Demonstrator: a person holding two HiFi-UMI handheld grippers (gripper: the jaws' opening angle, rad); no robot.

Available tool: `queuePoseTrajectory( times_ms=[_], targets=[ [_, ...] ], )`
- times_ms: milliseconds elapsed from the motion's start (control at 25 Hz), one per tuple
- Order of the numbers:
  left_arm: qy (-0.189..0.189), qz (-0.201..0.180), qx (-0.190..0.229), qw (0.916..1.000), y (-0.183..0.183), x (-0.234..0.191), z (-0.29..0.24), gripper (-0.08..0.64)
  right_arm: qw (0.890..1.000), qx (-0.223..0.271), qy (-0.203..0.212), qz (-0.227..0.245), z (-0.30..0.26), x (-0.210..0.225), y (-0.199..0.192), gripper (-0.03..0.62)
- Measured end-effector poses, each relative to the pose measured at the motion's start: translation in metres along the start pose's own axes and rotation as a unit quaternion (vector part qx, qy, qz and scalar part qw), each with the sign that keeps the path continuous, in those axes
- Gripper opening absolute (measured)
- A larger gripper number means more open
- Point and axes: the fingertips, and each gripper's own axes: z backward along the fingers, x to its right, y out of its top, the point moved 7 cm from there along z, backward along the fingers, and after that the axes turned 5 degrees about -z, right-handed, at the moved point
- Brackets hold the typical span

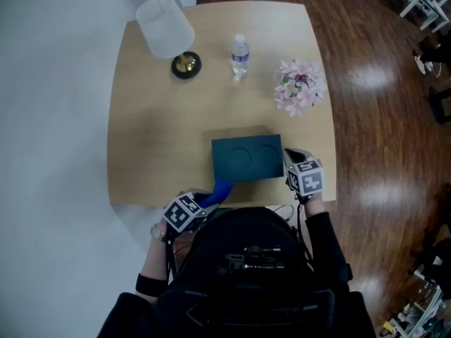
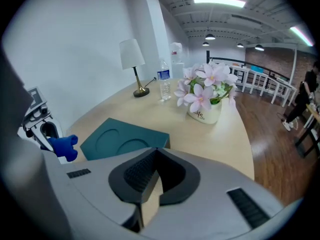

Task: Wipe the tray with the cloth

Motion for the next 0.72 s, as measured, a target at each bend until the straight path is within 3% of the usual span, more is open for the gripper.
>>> queuePoseTrajectory(
  times_ms=[200, 400, 480, 720],
  targets=[
    [0.048, 0.030, -0.028, 0.9980, -0.004, 0.000, -0.026, 0.120, 0.998, 0.006, -0.001, 0.056, -0.023, 0.021, 0.044, 0.008],
    [0.004, 0.016, -0.055, 0.9984, 0.000, 0.018, -0.045, 0.120, 0.992, -0.013, 0.015, 0.121, -0.058, 0.023, 0.074, 0.008],
    [0.003, 0.021, -0.057, 0.9982, -0.001, 0.016, -0.052, 0.120, 0.990, -0.035, 0.023, 0.132, -0.069, 0.022, 0.077, 0.008],
    [0.047, 0.069, -0.032, 0.9960, 0.003, -0.008, -0.054, 0.120, 0.987, -0.074, 0.030, 0.139, -0.088, 0.026, 0.065, 0.008]
  ],
)
